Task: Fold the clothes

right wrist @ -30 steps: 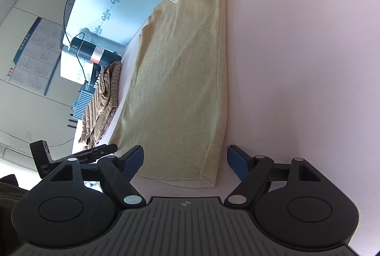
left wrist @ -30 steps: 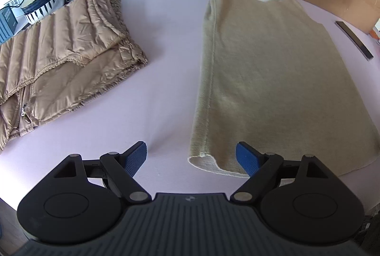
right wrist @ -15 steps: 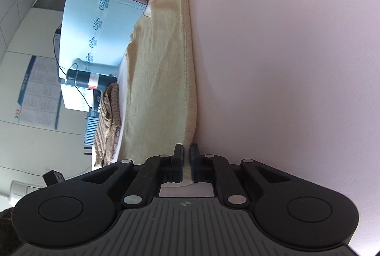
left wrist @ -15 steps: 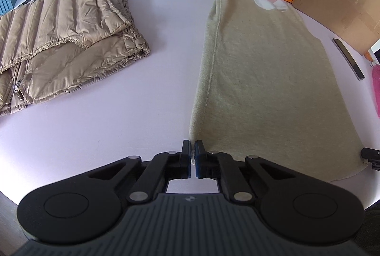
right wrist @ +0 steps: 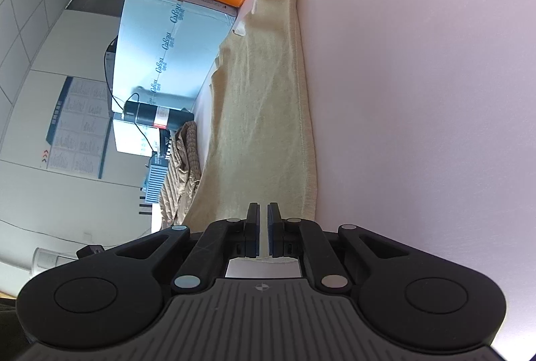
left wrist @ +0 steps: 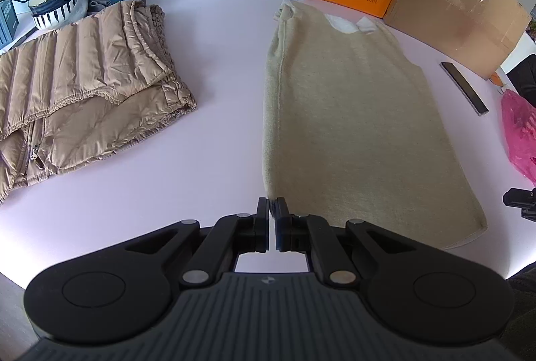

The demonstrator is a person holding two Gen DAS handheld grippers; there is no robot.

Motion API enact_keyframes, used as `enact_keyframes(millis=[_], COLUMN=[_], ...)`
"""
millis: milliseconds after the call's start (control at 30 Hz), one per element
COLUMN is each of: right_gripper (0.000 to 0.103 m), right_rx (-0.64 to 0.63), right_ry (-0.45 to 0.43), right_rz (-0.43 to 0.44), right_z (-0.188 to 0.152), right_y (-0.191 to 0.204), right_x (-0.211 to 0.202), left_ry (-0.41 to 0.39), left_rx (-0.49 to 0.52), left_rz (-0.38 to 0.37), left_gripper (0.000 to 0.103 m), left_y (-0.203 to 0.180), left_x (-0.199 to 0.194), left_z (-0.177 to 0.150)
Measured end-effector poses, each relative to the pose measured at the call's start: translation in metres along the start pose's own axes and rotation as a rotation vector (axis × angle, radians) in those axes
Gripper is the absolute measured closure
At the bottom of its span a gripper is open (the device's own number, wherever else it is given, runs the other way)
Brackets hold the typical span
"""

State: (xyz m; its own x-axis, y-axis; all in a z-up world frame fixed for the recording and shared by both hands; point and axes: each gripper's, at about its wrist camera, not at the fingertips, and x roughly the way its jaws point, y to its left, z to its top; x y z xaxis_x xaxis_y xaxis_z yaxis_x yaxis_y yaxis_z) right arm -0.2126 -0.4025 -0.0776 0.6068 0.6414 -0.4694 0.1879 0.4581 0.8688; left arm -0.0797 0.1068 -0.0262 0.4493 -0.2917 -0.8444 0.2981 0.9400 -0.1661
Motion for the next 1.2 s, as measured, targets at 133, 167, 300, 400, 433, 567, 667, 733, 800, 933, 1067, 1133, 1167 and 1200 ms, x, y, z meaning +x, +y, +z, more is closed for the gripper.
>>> enact_keyframes(millis=[133,167,300,400,433,567,667,733,800,933,1067,1133,1167,1200], right_gripper=[0.066,0.056,0.044,0.042,0.042,0.042,0.046,0.076,0.097,0.097,0.097,0.097,0.097,0.097], right_rx=[-0.001,0.009,0.086,0.140,0.146,0.125,0.074,0.048,0.026,0.034,0.067,0.060,0.050,0.043], right_ry=[0.012,0.019,0.072,0.093,0.093,0.106,0.120,0.151,0.188,0.197,0.155,0.137,0.127,0.115], right_rz=[-0.044,-0.043,-0.008,0.027,0.036,0.050,0.040,0.009,-0.019,0.040,0.147,0.192,0.211,0.229], right_z=[-0.001,-0.002,-0.007,-0.009,-0.009,-0.005,-0.004,-0.006,-0.009,-0.017,-0.015,-0.012,-0.010,-0.009], right_y=[-0.006,-0.009,-0.023,-0.032,-0.033,-0.027,-0.020,-0.017,-0.016,-0.017,-0.016,-0.011,-0.007,-0.002], right_x=[0.001,0.004,0.019,0.028,0.031,0.044,0.054,0.062,0.072,0.079,0.068,0.058,0.052,0.045], left_ry=[0.025,0.034,0.054,0.046,0.045,0.045,0.043,0.029,0.037,0.029,-0.022,-0.055,-0.070,-0.082], left_rx=[-0.032,-0.050,-0.133,-0.187,-0.193,-0.173,-0.130,-0.095,-0.049,-0.015,-0.051,-0.078,-0.088,-0.093], left_rz=[0.002,-0.012,-0.063,-0.087,-0.097,-0.139,-0.142,-0.126,-0.123,-0.130,-0.167,-0.195,-0.208,-0.214], left_gripper=[0.100,0.100,0.066,0.043,0.042,0.030,0.022,0.031,0.082,0.100,0.100,0.100,0.100,0.100], left_y=[0.007,0.010,0.021,0.027,0.029,0.028,0.023,0.017,0.010,0.006,0.012,0.017,0.019,0.019], left_x=[0.004,0.006,0.013,0.018,0.021,0.032,0.042,0.045,0.047,0.041,0.022,0.010,0.005,-0.001], left_z=[-0.004,-0.005,-0.009,-0.010,-0.009,-0.004,0.002,0.005,0.009,0.013,0.018,0.022,0.024,0.026])
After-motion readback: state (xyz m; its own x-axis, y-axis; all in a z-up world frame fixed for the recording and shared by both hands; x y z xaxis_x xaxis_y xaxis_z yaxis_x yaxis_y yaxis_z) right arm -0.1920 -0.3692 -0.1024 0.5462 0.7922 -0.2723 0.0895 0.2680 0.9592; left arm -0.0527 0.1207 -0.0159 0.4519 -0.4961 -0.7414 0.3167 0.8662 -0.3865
